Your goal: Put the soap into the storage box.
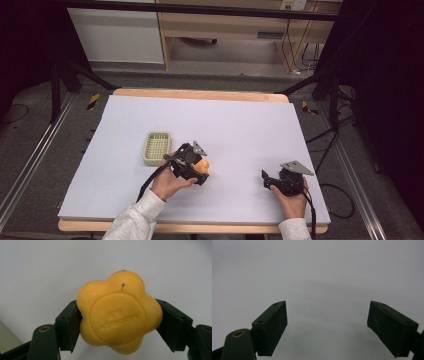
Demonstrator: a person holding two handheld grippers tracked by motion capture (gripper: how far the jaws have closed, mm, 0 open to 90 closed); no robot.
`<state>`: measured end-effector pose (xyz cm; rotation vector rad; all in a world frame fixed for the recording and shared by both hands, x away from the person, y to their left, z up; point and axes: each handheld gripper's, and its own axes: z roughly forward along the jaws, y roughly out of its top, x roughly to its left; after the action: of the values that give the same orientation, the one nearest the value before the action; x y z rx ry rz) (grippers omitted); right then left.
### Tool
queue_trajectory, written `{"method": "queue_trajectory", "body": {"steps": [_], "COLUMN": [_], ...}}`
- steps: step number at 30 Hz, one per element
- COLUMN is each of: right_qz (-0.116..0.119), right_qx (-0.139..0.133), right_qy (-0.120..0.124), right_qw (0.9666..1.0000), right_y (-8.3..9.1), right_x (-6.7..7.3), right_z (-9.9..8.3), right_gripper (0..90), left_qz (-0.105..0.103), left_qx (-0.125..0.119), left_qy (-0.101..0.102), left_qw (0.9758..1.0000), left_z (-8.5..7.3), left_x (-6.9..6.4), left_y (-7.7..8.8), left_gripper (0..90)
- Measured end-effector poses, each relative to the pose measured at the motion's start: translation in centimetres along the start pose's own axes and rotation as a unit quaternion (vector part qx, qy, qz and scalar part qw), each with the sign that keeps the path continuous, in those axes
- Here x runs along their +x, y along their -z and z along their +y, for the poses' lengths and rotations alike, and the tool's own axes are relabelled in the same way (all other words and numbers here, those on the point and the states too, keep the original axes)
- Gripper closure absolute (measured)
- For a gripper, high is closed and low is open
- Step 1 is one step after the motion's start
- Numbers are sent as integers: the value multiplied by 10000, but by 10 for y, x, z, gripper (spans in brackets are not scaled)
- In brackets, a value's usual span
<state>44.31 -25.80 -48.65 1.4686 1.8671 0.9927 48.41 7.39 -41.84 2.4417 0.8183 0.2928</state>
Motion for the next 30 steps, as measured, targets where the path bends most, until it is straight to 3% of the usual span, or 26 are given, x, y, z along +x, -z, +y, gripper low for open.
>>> {"method": "queue_trajectory", "body": {"steps": [19, 30], "right_qz": [-4, -12], "right_qx": [-2, -7], "right_qy": [-18, -15], "right_qw": [10000, 10000], "right_y": [0, 0], "right_x": [-1, -1], "right_z": [0, 0], "right_gripper": [165, 165], "left_qz": [249, 445], "left_qx": [-304, -349], "left_qy": [483, 598], "left_qw": [9981, 9966], "left_z": [-24, -30], "left_x": [30, 46], "left_y": [31, 48], "left_gripper": [268, 268]}}
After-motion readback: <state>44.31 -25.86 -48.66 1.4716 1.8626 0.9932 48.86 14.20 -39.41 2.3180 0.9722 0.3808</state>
